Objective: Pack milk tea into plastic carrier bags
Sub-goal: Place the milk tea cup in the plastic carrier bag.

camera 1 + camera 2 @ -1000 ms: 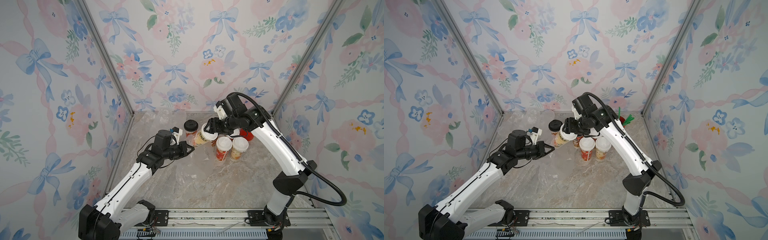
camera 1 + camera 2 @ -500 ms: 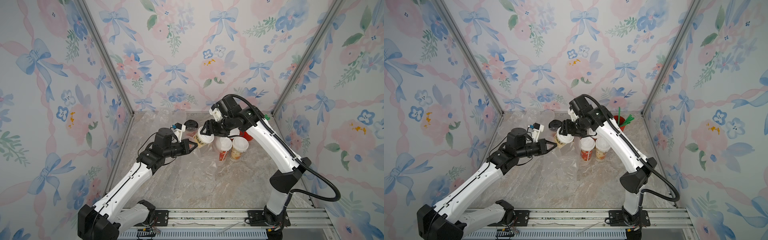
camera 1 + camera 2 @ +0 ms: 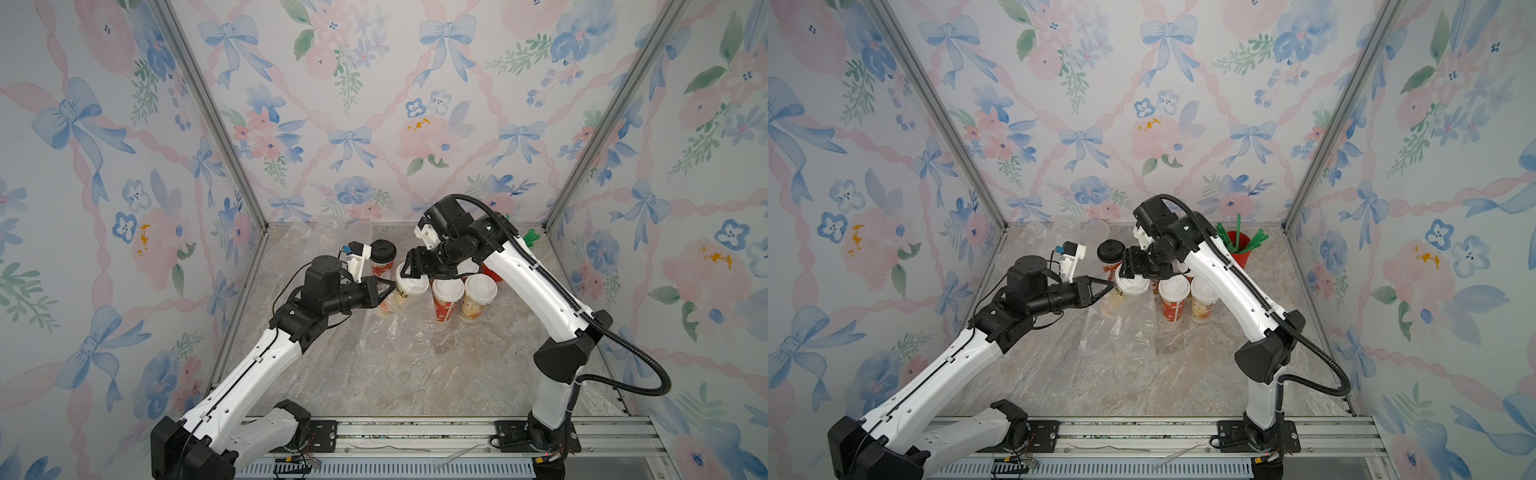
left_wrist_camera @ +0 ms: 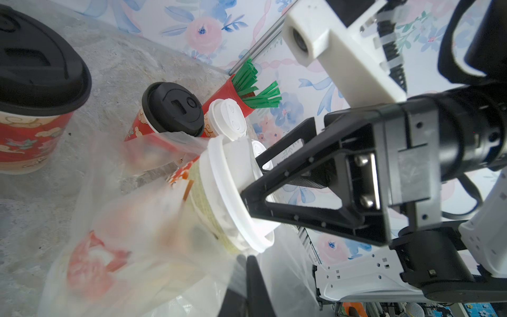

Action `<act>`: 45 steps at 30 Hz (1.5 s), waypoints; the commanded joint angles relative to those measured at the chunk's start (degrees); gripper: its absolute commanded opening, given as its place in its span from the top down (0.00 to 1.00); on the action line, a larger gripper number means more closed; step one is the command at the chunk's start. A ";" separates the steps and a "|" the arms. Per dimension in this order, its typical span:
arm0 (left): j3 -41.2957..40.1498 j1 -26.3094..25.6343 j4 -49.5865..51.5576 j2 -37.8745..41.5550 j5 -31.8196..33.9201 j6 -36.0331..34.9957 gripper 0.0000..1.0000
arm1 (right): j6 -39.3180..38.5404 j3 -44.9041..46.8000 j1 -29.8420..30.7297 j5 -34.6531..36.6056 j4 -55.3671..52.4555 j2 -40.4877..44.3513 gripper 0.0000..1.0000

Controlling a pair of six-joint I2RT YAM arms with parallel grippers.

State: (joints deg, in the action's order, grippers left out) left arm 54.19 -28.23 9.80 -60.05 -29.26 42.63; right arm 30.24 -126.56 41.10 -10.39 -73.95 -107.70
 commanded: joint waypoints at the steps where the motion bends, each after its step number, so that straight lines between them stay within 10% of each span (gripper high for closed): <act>1: -0.44 -0.42 -0.37 3.03 1.79 -3.12 1.00 | -2.03 -1.33 0.38 8.93 -5.05 -0.98 0.57; 13: -10.85 -0.47 2.82 3.32 3.41 -3.77 0.95 | -2.24 0.98 1.13 15.97 -5.43 -0.80 0.57; 21: -15.93 -0.51 3.20 8.12 3.06 -0.43 0.35 | -1.42 3.13 3.00 14.54 -5.28 0.03 0.58; 31: -12.45 -0.58 21.68 10.15 9.56 -1.03 0.10 | -0.60 7.25 2.80 14.66 -3.85 2.10 0.58; 45: -14.28 -10.47 14.53 -5.76 3.38 0.64 0.70 | -0.30 8.68 2.14 12.91 -2.67 3.32 0.58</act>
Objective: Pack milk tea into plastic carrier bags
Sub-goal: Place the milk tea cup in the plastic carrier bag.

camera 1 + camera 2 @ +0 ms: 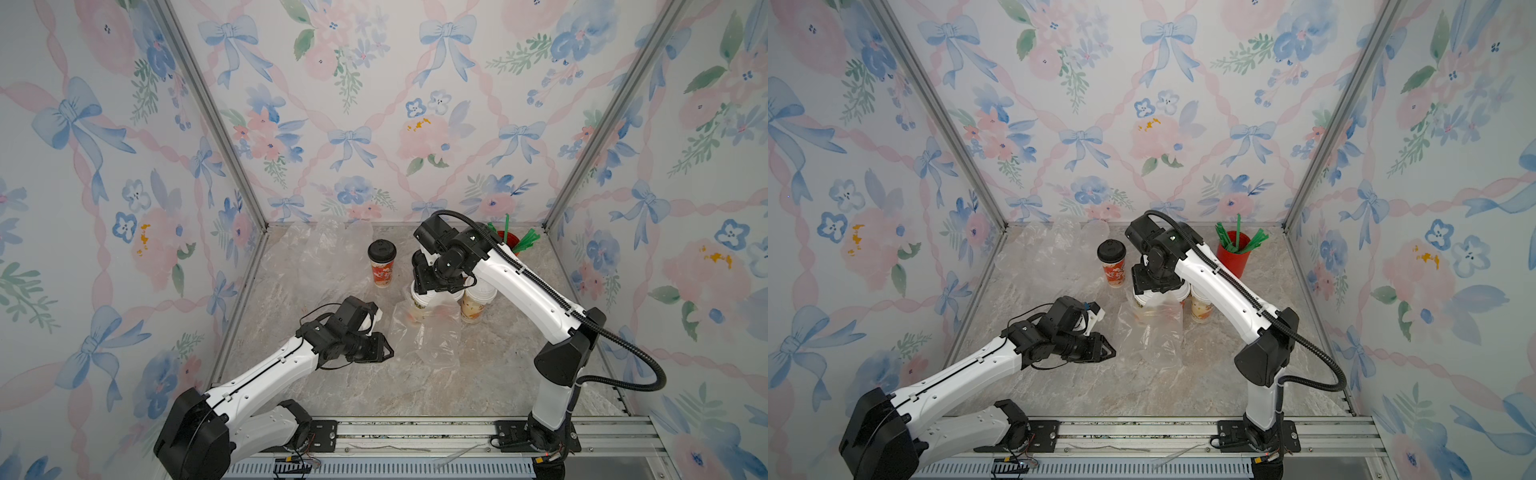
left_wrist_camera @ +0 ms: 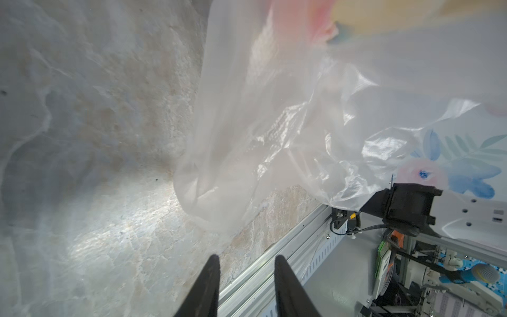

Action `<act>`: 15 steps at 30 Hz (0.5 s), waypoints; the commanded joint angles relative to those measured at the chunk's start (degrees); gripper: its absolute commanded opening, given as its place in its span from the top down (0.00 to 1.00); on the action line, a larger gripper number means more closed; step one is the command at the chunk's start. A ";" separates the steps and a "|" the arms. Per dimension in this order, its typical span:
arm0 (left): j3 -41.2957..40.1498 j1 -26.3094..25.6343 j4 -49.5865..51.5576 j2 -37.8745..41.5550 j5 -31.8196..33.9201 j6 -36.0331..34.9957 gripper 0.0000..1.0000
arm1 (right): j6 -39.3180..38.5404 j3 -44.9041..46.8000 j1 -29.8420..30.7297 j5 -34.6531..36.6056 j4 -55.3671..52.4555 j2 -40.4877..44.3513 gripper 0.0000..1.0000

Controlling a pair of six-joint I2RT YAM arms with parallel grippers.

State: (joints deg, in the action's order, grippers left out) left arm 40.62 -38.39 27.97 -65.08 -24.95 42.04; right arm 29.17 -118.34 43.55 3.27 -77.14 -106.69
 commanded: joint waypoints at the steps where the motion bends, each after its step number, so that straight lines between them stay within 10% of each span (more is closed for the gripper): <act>1: -1.03 -0.31 -4.90 -1.45 -0.93 1.84 0.72 | 0.86 0.64 -0.31 -0.97 0.58 2.37 0.58; 15: -5.92 -2.83 -11.88 -7.49 -5.33 0.04 0.93 | 0.00 -1.01 -0.57 -4.32 -1.25 1.62 0.58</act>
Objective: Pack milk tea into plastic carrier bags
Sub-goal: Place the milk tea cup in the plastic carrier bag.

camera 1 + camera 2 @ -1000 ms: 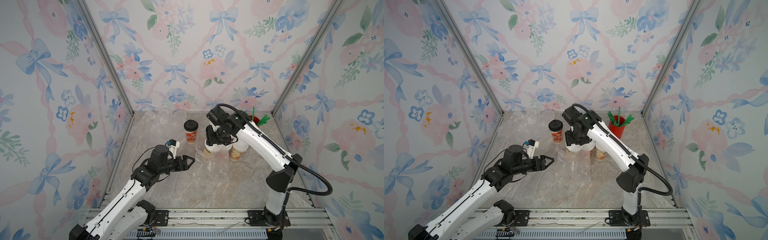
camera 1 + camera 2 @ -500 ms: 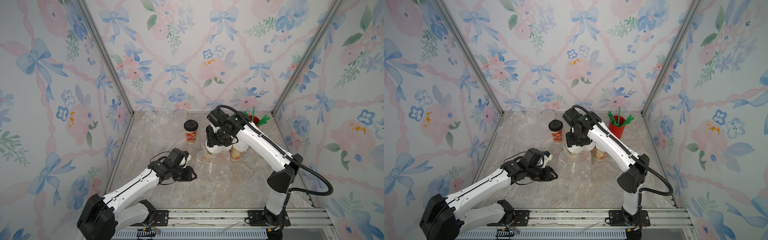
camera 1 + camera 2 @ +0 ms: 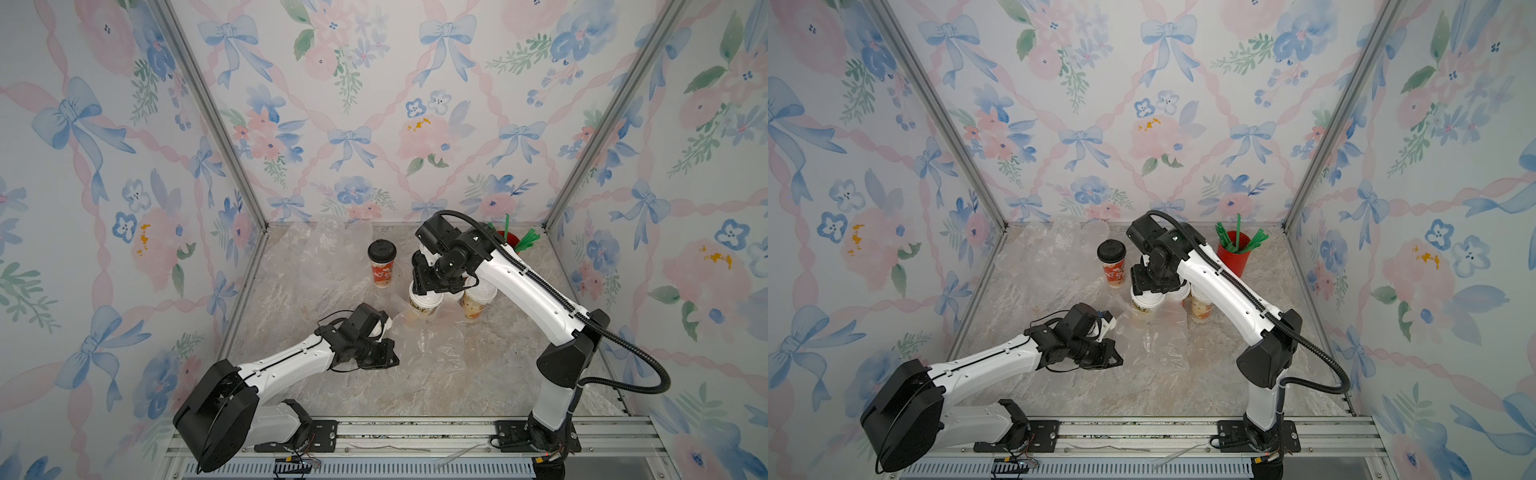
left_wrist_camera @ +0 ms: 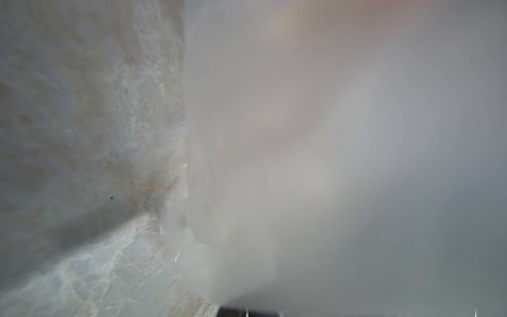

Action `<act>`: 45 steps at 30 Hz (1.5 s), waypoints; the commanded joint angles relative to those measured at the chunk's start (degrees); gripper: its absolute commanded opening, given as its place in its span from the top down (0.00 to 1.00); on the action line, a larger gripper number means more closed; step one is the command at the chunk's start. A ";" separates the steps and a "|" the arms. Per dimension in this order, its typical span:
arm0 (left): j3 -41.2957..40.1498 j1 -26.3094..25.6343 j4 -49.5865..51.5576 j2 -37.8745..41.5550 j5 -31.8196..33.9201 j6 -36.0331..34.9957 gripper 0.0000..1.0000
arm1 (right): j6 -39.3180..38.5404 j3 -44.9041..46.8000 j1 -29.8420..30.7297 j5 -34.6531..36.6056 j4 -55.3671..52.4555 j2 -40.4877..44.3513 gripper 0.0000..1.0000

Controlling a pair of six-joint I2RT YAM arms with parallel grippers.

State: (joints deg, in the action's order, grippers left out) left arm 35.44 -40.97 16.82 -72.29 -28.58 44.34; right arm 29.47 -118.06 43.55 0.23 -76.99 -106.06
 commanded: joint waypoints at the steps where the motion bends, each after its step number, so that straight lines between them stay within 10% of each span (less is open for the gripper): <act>1: -0.90 -0.29 -0.73 -0.54 -1.59 -2.52 0.93 | -0.36 -1.36 -0.64 -1.92 -1.36 1.03 0.58; 21: -1.74 -3.18 -0.68 -0.08 15.63 -6.67 0.90 | -4.64 -0.67 2.93 -14.87 -8.73 1.68 0.58; 34: -5.45 -3.07 -21.79 3.71 24.77 -8.16 0.90 | 2.07 2.77 4.65 -5.70 -3.27 4.77 0.58; 39: -5.23 -0.59 -16.12 7.32 29.62 -4.26 0.85 | 3.19 2.06 5.74 -1.06 -3.16 3.78 0.58; 45: -6.66 5.25 -8.51 7.22 20.22 -2.00 0.87 | 3.43 1.21 5.94 0.21 -3.09 3.07 0.58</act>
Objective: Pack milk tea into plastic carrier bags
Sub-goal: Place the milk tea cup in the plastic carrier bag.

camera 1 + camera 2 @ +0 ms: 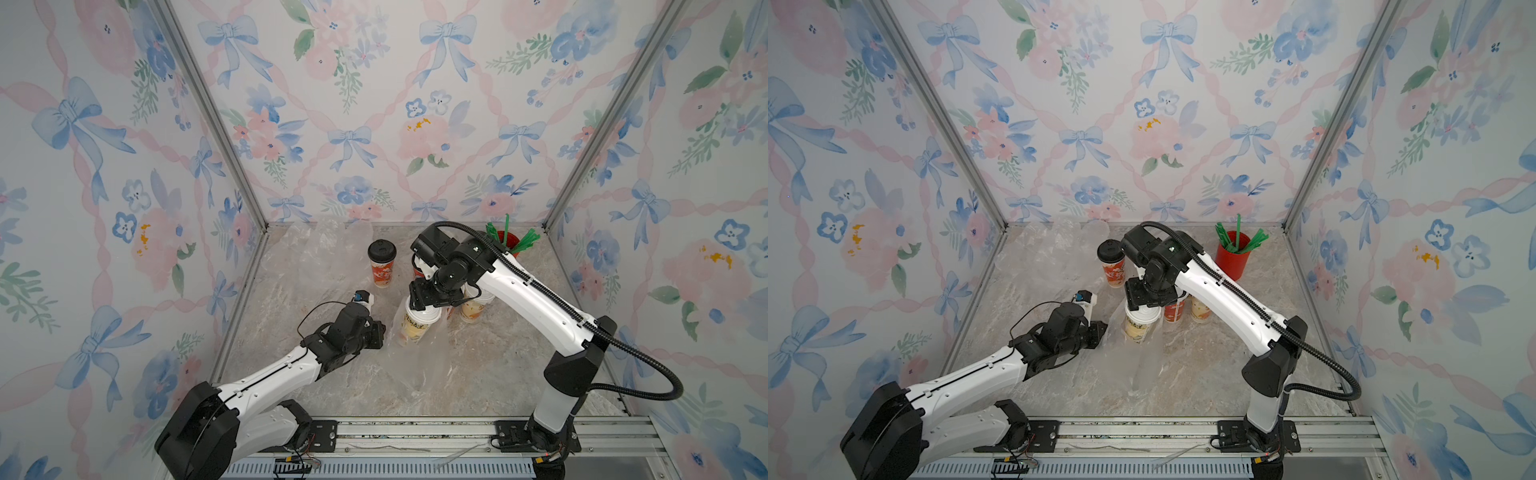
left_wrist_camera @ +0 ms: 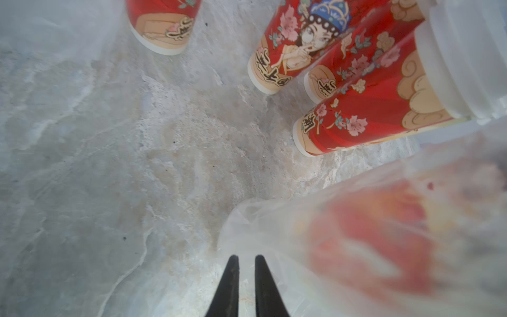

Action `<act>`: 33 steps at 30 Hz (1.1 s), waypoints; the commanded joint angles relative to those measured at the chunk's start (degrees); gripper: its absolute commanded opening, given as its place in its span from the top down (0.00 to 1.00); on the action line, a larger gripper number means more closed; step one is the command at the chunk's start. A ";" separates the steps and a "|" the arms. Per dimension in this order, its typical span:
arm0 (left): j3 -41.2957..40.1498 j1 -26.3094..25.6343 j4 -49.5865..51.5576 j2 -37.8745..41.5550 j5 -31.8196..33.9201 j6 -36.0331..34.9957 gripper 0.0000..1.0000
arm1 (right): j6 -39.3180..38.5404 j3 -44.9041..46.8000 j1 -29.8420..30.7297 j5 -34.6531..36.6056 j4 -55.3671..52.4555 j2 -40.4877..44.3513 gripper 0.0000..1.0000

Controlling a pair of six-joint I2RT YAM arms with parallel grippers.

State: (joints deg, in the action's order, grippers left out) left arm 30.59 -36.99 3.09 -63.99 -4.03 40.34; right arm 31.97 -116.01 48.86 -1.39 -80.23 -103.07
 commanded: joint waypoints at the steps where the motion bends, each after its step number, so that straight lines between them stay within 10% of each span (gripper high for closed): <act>1: -2.33 1.62 5.26 -1.99 -6.10 2.66 0.87 | 1.05 -0.84 0.67 1.93 0.24 0.06 0.58; 22: -2.86 2.62 -13.64 -21.52 -15.30 6.38 0.94 | 2.13 2.54 2.82 1.57 6.37 -2.75 0.58; 33: 1.92 5.62 -0.29 -12.03 -10.00 3.15 0.92 | 1.57 3.92 2.77 4.72 7.19 -3.81 0.58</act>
State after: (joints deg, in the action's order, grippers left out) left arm 29.69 -32.27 -3.64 -80.36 -16.64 45.87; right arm 33.47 -112.36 51.11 1.78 -73.36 -106.26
